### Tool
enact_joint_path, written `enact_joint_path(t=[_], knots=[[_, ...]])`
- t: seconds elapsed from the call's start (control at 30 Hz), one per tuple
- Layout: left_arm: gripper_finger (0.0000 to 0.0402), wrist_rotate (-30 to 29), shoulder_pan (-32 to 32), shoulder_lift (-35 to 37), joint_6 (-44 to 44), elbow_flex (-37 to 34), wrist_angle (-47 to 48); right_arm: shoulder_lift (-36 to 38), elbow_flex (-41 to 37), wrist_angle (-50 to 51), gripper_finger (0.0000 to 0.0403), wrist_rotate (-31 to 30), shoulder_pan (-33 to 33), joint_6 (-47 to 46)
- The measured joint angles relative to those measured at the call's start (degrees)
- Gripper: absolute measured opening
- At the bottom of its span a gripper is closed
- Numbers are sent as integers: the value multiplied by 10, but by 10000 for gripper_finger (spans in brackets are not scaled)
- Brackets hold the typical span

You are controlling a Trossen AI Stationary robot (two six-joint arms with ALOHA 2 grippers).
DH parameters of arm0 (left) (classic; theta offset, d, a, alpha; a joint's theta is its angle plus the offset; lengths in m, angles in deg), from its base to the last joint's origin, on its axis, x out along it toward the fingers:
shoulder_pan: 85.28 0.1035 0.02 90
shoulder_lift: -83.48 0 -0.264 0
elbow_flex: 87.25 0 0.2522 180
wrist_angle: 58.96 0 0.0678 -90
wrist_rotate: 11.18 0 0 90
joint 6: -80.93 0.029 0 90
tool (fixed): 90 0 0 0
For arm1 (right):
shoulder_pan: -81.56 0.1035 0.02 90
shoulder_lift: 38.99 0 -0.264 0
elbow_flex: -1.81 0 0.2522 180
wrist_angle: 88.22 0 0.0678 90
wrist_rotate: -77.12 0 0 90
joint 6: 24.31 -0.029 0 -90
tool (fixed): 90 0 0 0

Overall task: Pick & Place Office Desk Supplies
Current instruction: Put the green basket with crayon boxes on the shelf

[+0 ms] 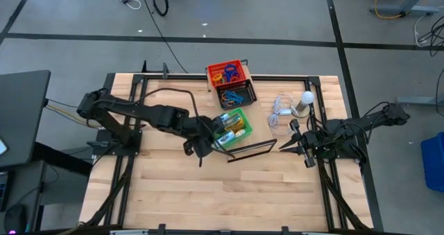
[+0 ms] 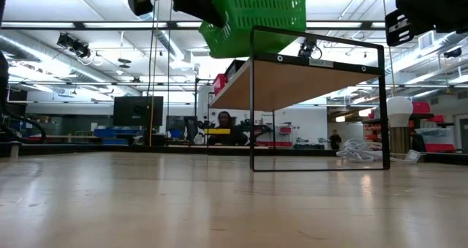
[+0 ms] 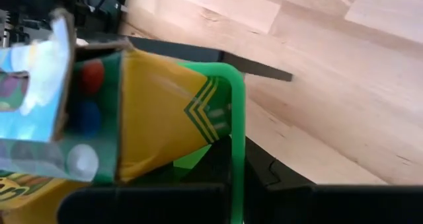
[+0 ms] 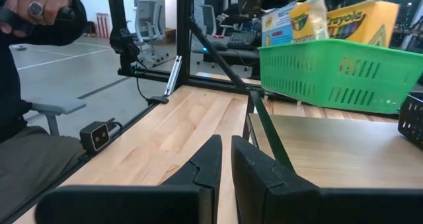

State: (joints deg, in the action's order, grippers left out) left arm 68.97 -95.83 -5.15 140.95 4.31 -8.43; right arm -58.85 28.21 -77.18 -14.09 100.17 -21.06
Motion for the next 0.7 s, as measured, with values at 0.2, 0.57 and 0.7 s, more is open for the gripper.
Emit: enact_joint_path(t=[0.2,0.57,0.7], knots=[[5,26,19,-21,31,4,-11,0,0,0,41,0,0,0],[5,40,29,-106,80,107,55,0,0,0,41,0,0,-5],[5,46,40,-133,86,144,101,0,0,0,41,2,0,-11]])
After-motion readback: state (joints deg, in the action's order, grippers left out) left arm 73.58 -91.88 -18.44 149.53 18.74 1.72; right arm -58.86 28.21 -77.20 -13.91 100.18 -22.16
